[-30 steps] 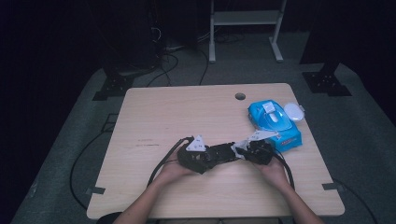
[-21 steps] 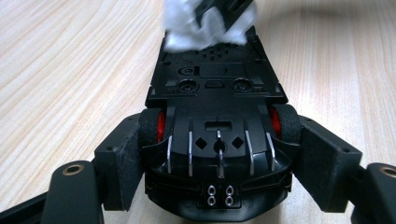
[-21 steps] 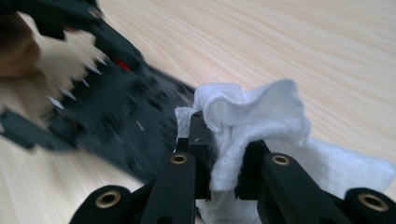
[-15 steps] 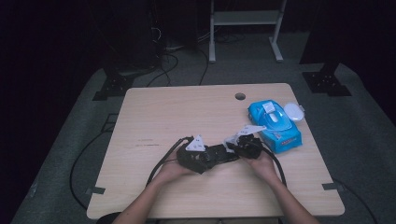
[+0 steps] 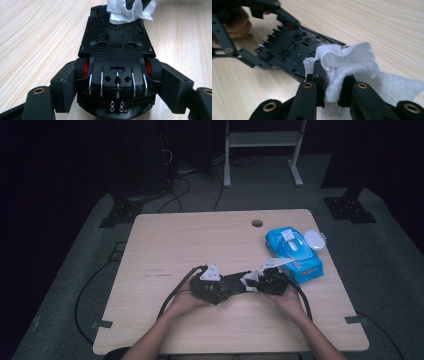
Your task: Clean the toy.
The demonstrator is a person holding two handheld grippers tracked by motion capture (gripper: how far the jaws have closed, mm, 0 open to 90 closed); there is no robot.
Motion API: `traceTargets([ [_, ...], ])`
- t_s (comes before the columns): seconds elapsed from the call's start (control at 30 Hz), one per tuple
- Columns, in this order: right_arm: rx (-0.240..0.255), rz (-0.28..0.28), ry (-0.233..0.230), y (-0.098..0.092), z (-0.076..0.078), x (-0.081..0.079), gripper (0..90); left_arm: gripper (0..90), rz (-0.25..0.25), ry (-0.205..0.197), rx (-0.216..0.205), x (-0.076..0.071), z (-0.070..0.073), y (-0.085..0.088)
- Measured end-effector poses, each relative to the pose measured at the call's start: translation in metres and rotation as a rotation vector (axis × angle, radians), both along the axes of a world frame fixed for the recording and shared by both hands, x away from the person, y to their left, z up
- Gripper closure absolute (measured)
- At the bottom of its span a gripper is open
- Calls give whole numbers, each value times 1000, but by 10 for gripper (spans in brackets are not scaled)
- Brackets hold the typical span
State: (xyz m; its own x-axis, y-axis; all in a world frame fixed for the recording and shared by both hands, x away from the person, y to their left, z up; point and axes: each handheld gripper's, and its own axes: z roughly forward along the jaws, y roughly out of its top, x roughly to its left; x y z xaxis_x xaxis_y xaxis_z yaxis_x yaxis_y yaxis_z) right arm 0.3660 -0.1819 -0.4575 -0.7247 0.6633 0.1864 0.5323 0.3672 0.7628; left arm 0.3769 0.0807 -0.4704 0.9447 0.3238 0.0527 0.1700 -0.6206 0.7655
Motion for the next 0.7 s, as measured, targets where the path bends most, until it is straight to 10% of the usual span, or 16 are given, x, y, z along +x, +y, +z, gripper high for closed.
traceTargets([
  [0.43, -105, 72, -100, 8, 0, -14, 803, 156, 47, 231, -134, 16, 4, 15],
  [0.7, -117, 106, -151, 7, -2, -20, 812, 223, 109, 459, -184, 34, -7, 22],
])
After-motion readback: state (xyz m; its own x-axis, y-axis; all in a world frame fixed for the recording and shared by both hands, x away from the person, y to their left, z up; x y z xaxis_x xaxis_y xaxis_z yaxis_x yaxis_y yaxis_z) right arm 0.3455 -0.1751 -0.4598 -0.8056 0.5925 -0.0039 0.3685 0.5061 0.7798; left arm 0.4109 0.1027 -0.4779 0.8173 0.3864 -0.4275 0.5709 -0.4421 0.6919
